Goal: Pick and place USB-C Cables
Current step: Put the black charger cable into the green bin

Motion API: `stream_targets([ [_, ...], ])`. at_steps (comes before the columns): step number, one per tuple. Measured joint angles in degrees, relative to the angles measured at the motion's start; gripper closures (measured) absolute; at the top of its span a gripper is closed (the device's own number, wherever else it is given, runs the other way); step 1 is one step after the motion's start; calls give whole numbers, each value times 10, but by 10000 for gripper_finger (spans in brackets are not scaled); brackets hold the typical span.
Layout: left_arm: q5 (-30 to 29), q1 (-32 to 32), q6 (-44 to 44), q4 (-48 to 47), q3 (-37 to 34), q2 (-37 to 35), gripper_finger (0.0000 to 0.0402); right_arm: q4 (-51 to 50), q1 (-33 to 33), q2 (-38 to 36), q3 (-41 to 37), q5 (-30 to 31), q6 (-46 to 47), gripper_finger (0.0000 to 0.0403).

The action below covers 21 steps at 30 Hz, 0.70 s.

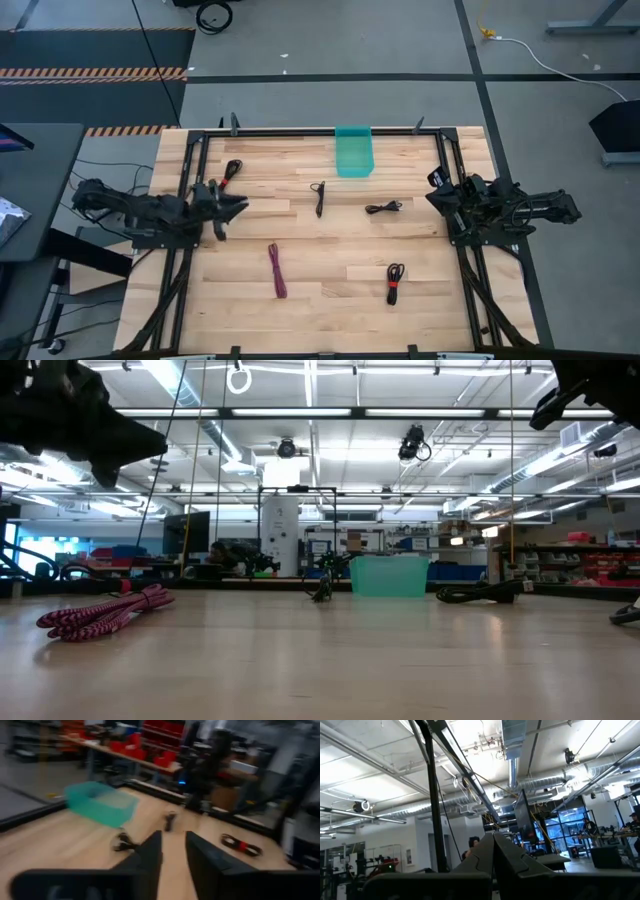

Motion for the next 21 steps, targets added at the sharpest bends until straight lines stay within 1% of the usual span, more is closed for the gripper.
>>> stream_targets([
  [2,-22,0,0,-38,22,0,254,0,0,0,0,0,0,391],
  [5,-40,0,11,-64,53,0,206,0,0,0,0,0,-1,391],
  [7,-53,0,15,-87,72,0,184,0,0,0,0,0,-1,391],
  [9,-67,0,15,-113,88,0,171,0,0,0,0,0,-7,391],
  [13,-84,0,-2,-156,108,0,165,2,0,0,0,2,-23,391],
  [16,-85,0,-17,-159,108,8,169,4,0,0,0,17,-19,391],
  [19,-85,0,-29,-159,108,29,173,4,0,0,0,44,-13,391],
  [21,-86,0,-31,-157,108,45,174,4,0,0,0,51,-4,389],
])
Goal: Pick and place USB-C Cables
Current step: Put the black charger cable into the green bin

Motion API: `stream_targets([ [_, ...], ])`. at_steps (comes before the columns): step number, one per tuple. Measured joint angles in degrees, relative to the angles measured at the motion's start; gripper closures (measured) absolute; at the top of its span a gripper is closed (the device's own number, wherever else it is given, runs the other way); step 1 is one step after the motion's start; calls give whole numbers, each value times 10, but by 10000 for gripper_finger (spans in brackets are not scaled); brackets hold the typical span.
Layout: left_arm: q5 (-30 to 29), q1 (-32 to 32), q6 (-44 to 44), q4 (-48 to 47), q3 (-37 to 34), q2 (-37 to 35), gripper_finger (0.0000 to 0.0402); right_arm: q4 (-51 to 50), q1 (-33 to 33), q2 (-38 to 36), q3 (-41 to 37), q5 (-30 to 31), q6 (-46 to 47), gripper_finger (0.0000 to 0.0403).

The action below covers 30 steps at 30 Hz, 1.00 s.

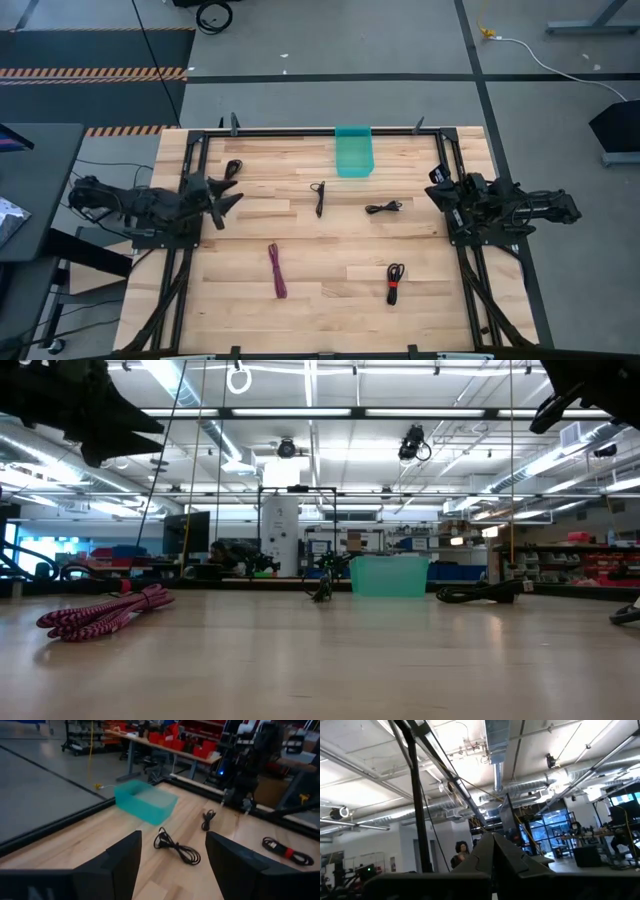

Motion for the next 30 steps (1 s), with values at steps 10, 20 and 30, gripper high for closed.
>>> stream_targets([
  [10,15,56,-34,-59,68,91,175,0,0,0,15,1,-19,322],
  [20,66,131,-49,-161,152,196,175,-46,0,28,40,1,6,256],
  [30,128,231,-80,-240,177,275,175,-81,28,131,40,-1,33,249],
])
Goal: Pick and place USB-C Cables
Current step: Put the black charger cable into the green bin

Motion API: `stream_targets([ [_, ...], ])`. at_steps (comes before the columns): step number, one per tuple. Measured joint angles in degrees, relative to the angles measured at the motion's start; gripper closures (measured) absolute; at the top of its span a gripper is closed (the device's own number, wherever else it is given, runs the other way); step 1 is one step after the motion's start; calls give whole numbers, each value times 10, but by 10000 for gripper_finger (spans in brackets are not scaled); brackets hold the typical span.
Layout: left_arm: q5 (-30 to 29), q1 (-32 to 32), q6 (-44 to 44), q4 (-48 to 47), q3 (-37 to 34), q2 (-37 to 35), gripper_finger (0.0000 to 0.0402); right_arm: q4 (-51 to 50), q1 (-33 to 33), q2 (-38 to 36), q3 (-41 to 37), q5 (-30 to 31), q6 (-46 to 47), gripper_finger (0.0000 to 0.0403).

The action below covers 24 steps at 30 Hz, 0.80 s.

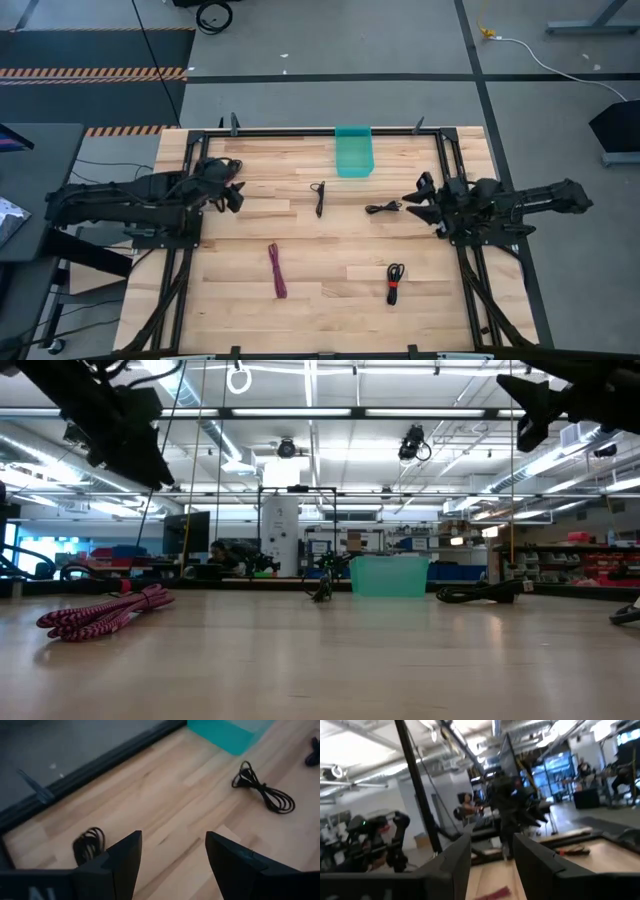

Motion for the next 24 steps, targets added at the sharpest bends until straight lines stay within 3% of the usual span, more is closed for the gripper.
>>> stream_targets([
  [11,25,8,7,28,0,24,175,-5,39,105,48,59,-15,249],
  [14,48,8,19,55,0,24,175,-94,47,154,108,96,-26,249],
  [19,107,-18,28,129,0,24,175,-335,53,262,238,179,-15,249],
  [24,111,-85,79,213,0,24,175,-516,53,387,361,197,0,249],
])
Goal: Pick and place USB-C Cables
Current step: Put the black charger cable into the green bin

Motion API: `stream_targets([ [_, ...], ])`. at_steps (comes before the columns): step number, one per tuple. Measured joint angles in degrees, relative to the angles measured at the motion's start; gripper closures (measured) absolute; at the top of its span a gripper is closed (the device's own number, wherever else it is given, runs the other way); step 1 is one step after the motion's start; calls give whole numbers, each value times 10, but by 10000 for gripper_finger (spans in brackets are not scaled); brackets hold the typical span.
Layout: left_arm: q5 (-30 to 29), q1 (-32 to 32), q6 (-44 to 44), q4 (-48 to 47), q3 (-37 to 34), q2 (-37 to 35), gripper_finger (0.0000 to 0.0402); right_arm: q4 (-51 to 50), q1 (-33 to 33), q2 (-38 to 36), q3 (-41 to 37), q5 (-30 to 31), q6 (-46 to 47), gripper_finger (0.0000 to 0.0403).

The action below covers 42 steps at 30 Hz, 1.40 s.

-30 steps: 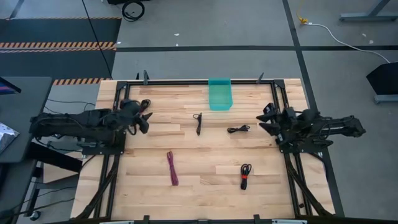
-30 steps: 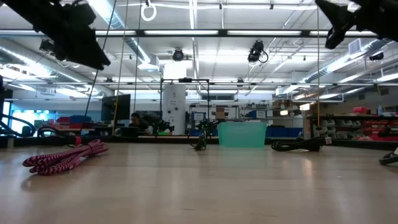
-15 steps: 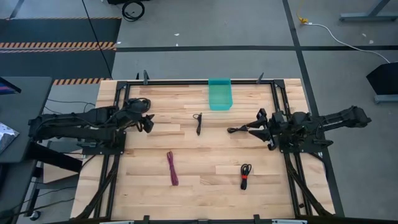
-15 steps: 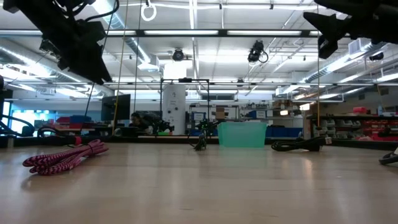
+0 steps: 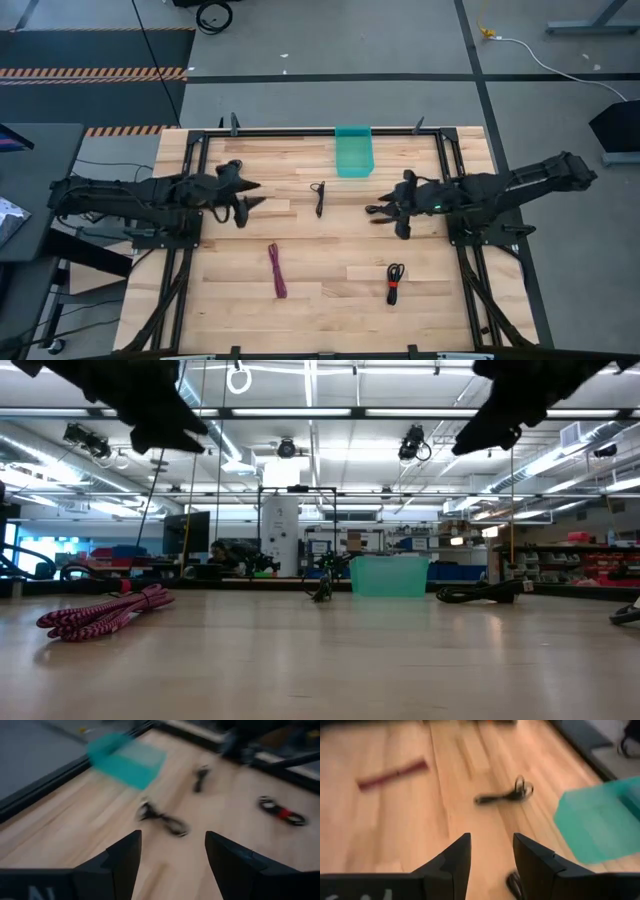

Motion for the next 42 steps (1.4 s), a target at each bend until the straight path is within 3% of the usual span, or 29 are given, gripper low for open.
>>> stream_targets([
  [7,-25,-89,1,1,0,0,175,-139,-21,148,103,2,-33,250],
  [12,-67,-155,-16,9,-21,4,175,-224,-62,250,110,-25,-18,249],
  [16,-97,-197,-35,70,-66,4,175,-256,-86,312,110,-29,-17,249],
  [36,-119,-225,-39,114,-87,4,175,-215,-176,435,111,-53,-85,256],
  [42,-119,-225,-39,114,-87,4,175,-200,-185,431,110,-55,-110,315],
])
